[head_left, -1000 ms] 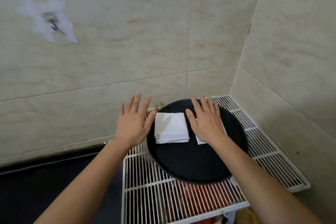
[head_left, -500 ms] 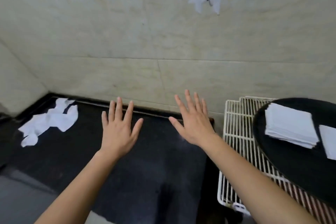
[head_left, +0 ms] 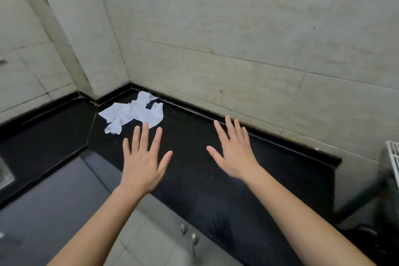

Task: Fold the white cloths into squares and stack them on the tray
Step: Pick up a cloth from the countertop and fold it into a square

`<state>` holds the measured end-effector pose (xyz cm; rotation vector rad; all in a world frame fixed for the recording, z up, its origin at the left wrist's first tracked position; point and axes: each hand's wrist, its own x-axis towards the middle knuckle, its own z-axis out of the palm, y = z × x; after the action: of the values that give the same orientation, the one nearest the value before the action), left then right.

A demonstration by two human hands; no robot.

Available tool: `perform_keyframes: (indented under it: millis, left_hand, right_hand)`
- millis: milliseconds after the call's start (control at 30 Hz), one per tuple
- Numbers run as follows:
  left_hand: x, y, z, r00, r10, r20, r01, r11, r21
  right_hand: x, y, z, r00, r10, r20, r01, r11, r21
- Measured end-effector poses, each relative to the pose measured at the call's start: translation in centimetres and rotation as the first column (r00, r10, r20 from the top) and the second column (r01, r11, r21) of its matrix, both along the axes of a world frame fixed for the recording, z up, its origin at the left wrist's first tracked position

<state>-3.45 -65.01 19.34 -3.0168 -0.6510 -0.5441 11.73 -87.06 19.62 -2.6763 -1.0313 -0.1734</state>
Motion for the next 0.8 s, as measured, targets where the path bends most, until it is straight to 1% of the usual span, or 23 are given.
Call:
perform_keyframes:
  millis: [167,367,533,600,700,800]
  left_hand:
    - [-5.6,7.7,-0.4,0.999,0.043,0.012,-0.043,0.999,0.0]
    - [-7.6,14.1,-1.4,0.995,0.101,0.0,-0.1,0.995,-0.009]
    - [-6.3,18.4,-3.3,0.99,0.14,-0.029,-0.141,0.99,-0.024]
    - [-5.3,20.1,-3.8,0.989,0.138,-0.048,-0.138,0.99,-0.001]
    - [-2.5,23.6,-4.4,0.984,0.159,-0.083,-0.158,0.987,0.009]
    - [0.4,26.8,-4.2,0.98,0.181,-0.087,-0.183,0.983,-0.017]
  right_hand:
    - [-4.3,9.4,-0.3,0.993,0.114,-0.004,-0.114,0.992,-0.06]
    - [-5.5,16.7,-0.7,0.981,0.196,0.005,-0.195,0.977,-0.082]
    - [-3.3,21.7,-2.8,0.976,0.215,-0.01,-0.215,0.972,-0.093]
    - [-1.9,23.5,-3.3,0.976,0.215,-0.022,-0.217,0.972,-0.095]
    - [1.3,27.2,-4.0,0.976,0.215,-0.03,-0.216,0.973,-0.078]
    - [4.6,30.8,-4.0,0.978,0.205,-0.044,-0.207,0.976,-0.064]
